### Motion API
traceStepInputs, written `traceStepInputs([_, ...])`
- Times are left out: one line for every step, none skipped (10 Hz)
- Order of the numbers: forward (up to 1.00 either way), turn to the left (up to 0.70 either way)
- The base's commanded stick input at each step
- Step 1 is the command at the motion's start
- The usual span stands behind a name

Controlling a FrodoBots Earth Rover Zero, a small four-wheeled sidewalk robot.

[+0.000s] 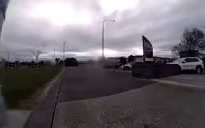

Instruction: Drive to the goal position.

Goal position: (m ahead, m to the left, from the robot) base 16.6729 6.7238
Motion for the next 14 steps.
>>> traceStepInputs([0.85, 0.00])
traceStepInputs([0.85, 0.24])
traceStepInputs([0.85, 0.31])
traceStepInputs([0.85, 0.24])
traceStepInputs([0.85, 0.09])
traceStepInputs([0.85, 0.00])
traceStepInputs([0.85, 0.00])
traceStepInputs([0.85, 0.00])
traceStepInputs([0.85, 0.00])
traceStepInputs([0.85, 0.00])
traceStepInputs([0.85, 0.34])
traceStepInputs([0.85, 0.34])
traceStepInputs([0.85, 0.00])
traceStepInputs([0.85, 0.00])
